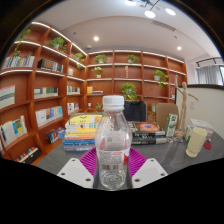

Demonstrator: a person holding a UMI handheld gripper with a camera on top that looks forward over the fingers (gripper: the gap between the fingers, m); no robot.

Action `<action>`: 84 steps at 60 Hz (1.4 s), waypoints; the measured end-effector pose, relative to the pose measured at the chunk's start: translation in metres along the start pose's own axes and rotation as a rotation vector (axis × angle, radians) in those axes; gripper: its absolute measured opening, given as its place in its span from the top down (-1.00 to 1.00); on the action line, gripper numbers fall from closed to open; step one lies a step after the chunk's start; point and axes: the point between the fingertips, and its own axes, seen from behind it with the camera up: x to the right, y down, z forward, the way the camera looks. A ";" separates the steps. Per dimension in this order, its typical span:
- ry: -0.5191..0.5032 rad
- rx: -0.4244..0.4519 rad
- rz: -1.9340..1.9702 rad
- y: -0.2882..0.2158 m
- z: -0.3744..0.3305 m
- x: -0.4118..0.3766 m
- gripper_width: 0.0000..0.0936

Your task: Pour water

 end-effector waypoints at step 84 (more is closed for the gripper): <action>-0.305 0.293 2.124 -0.101 0.036 0.269 0.17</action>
